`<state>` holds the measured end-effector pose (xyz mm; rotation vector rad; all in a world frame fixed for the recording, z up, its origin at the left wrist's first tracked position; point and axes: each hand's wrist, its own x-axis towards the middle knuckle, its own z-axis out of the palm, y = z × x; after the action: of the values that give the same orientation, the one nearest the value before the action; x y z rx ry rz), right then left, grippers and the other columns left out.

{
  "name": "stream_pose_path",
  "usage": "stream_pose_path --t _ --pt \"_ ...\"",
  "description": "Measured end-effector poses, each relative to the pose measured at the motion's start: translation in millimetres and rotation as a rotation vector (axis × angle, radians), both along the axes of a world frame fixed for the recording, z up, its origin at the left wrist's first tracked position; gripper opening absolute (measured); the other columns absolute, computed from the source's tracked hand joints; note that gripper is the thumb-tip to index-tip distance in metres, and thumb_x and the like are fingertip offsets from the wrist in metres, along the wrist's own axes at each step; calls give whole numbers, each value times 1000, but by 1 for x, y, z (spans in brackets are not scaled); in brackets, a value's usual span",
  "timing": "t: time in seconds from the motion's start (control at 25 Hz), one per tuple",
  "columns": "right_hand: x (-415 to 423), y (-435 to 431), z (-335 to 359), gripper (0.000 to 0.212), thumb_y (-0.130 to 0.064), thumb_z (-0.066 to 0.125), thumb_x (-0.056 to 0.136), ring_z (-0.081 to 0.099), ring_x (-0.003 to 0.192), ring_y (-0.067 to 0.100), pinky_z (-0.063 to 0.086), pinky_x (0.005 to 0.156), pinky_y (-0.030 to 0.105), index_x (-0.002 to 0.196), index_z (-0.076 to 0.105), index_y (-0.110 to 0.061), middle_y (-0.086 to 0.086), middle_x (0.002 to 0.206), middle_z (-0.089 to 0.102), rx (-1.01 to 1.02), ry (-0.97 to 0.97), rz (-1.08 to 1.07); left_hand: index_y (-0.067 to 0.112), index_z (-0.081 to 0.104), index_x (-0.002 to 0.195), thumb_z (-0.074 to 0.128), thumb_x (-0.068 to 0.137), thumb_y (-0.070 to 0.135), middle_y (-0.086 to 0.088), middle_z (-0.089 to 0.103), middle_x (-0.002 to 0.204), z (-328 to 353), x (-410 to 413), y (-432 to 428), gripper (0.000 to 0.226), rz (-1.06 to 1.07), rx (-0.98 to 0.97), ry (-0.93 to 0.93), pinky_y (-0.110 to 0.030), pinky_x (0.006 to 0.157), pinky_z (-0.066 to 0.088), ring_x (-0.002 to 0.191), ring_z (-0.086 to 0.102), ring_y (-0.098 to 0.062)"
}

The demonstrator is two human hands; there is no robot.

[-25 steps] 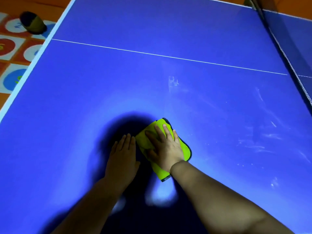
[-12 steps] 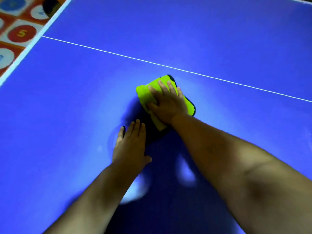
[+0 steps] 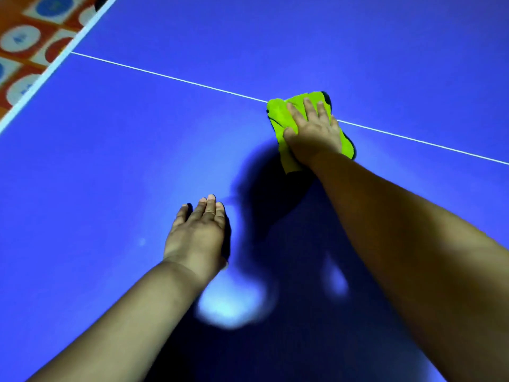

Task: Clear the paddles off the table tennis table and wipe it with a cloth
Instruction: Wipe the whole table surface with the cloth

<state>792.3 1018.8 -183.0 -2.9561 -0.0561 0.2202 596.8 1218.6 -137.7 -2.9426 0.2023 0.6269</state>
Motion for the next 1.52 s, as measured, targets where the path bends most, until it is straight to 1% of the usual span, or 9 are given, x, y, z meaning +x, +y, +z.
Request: stream_pose_path --t 0.2,0.44,0.56,0.64,0.76,1.0,1.16,1.32,1.52 --pt "-82 -7 -1 60 -51 42 93 11 146 33 17 113 50 149 24 -38 5 160 14 -94 -68 55 11 3 149 63 81 42 -7 -2 157 7 0 -1 96 38 -26 60 -37 116 0 145 -1 -18" --pt "-217 18 10 65 -59 21 88 -3 148 28 6 116 48 150 18 -40 1 162 1 -71 49 72 9 12 148 55 86 24 -9 9 157 11 -58 -2 77 -90 -198 -214 -36 115 6 143 14 -22" --pt "-284 35 12 77 -62 5 77 -3 148 28 5 115 48 150 19 -39 1 162 2 -29 58 85 -1 42 136 57 70 9 -20 40 143 7 -101 4 68 -212 -283 -297 -45 107 31 128 45 -33" --pt "-332 49 13 73 -60 15 80 9 147 33 13 114 53 147 32 -36 5 160 15 -5 16 82 -4 59 119 47 66 13 -23 57 125 5 -130 17 57 -247 -328 -394 -52 91 45 110 59 -36" --pt "-399 74 14 61 -53 36 82 34 137 40 34 103 58 136 53 -30 11 149 40 -39 -86 96 -5 63 112 29 69 17 -22 62 117 15 -177 39 59 -249 -296 -385 -53 85 48 104 63 -36" --pt "-518 116 16 59 -51 43 83 31 139 41 34 105 58 136 51 -28 12 149 40 -25 -106 145 -5 64 111 31 68 14 -21 63 116 21 -277 83 58 -211 -313 -319 -52 85 48 104 62 -37" --pt "-578 135 21 60 -52 45 81 32 139 40 28 106 53 136 50 -30 9 148 43 -30 -71 181 -6 65 110 57 56 8 -22 63 115 24 -326 99 56 -206 -292 -233 -53 81 49 101 63 -38" --pt "-620 126 23 58 -52 47 83 30 139 41 28 109 54 137 48 -31 8 149 41 -9 -62 280 -6 66 106 38 66 17 -23 64 111 29 -354 92 54 -242 -271 -163 -51 76 52 97 65 -37" --pt "-648 76 28 58 -56 47 84 20 145 27 22 114 51 140 40 -39 -1 152 37 -38 -11 242 -4 63 114 79 44 6 -22 62 118 26 -370 71 73 -268 -294 -139 -48 83 51 103 63 -35"
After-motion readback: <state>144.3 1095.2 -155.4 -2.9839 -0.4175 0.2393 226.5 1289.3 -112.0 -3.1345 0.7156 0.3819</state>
